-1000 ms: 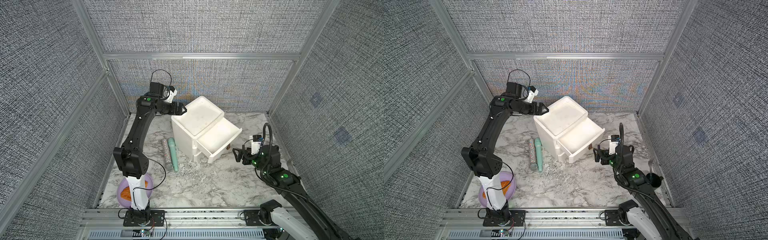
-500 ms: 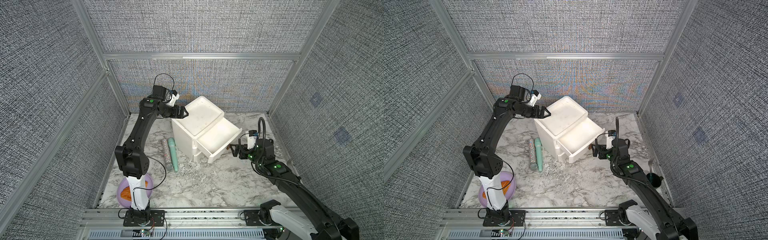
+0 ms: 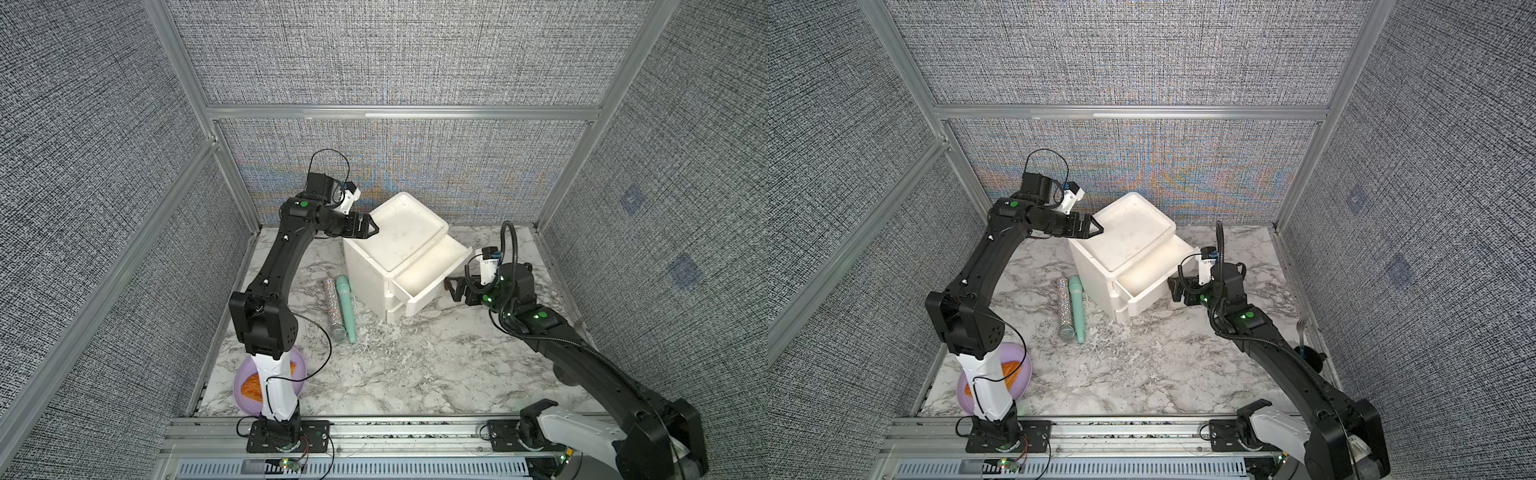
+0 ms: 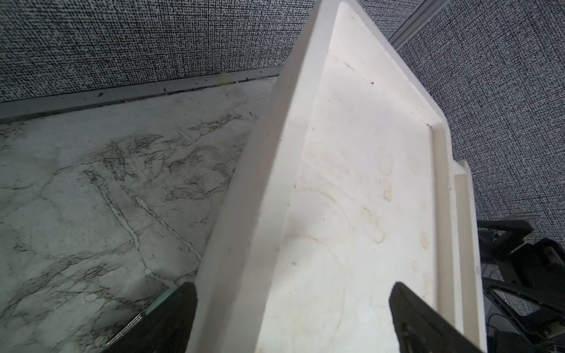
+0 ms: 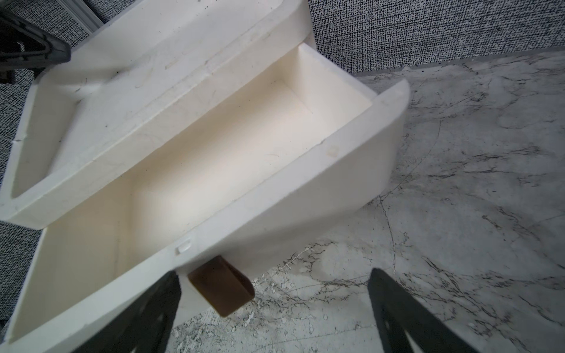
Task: Take the microphone out of the drawer
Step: Close the drawer of the storage box.
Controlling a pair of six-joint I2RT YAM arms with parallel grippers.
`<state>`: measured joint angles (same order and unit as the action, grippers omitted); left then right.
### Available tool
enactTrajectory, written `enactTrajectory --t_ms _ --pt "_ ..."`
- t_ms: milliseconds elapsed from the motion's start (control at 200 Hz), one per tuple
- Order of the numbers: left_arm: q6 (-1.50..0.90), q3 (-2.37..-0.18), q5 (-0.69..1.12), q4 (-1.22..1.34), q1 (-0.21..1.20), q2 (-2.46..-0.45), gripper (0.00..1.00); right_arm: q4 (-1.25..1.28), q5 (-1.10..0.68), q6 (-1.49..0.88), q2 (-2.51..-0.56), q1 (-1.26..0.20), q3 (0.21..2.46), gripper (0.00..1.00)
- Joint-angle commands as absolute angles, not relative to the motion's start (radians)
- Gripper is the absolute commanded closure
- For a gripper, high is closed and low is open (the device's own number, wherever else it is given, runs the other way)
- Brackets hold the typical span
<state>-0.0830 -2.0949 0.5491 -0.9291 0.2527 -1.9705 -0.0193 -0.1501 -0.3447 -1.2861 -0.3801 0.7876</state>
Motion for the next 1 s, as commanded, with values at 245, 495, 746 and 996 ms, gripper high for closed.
enactTrajectory --t_ms 245,495,746,996 --pt "-0.079 -2.07 0.56 -0.898 0.254 -1.945 0.0 0.094 -0.181 -0.377 -1.405 -0.417 0.887 0.02" --pt "-0.08 -2.062 0.565 -0.895 0.254 -1.934 0.0 0.121 -0.185 -0.39 -1.5 -0.447 0.942 0.02" --pt "-0.085 -2.043 0.567 -0.884 0.254 -1.924 0.0 0.101 -0.17 -0.381 -1.419 -0.454 0.928 0.02" --pt "-0.09 -2.025 0.566 -0.874 0.254 -1.907 0.0 0.023 -0.106 -0.35 -1.335 -0.454 0.879 0.02"
